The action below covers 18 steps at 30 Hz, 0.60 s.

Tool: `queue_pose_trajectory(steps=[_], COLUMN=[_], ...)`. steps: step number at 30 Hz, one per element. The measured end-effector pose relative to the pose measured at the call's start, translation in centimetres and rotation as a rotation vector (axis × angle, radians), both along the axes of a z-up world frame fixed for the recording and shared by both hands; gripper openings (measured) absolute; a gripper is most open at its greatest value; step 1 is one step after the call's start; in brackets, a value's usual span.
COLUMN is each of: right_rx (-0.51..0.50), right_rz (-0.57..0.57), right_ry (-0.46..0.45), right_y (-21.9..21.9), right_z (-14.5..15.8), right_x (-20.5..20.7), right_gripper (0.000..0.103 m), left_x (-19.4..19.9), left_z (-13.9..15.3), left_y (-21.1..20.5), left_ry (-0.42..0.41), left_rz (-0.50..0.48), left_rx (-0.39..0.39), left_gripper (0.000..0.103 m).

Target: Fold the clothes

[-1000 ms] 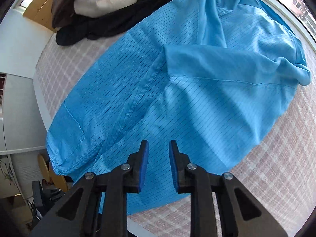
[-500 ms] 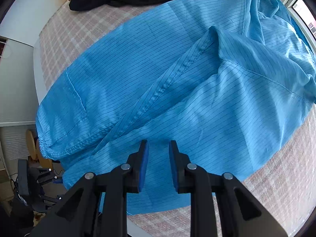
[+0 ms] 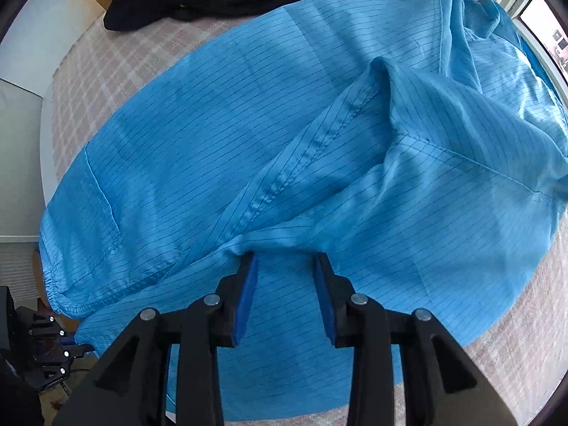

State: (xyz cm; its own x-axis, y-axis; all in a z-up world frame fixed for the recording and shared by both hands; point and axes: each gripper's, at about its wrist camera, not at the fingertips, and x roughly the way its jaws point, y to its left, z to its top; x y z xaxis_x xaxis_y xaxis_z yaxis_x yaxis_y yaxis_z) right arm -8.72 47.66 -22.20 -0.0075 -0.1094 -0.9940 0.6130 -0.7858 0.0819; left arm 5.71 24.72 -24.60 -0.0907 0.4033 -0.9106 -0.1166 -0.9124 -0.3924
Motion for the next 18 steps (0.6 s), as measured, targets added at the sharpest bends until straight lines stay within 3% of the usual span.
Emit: queue_pose_trajectory(steps=[2,6,8,12,15,18], right_rx=[0.008,-0.084,-0.133,-0.106,-0.095,-0.090], right_rz=[0.024,-0.006,-0.056,-0.222,-0.337,-0.402], right_ry=[0.014,0.032,0.038,0.107,0.111,0.112], right_y=[0.1,2.5,5.2,12.2,17.0,19.7], right_z=[0.3,2.4,4.1,5.8,5.9,5.3], right_x=[0.4,0.1,-0.4,-4.5,-7.5,-9.9], right_gripper=[0.033,0.033,0.033,0.033,0.033,0.033], left_x=[0.2,1.3,2.2,2.7,0.8,-3.5], left_z=[0.5,2.3,3.4,5.2,8.3,11.6], left_y=[0.4,-1.2,-1.8,-3.0,-3.0,-0.2], left_ry=[-0.002,-0.018,-0.025,-0.048,-0.002,0.101], left_rz=[-0.012,0.019,0.035,0.059,0.062,-0.024], left_rx=[-0.010,-0.016,-0.039,-0.112,-0.135,-0.125], left_gripper=[0.010,0.016,0.015,0.013,0.013,0.013])
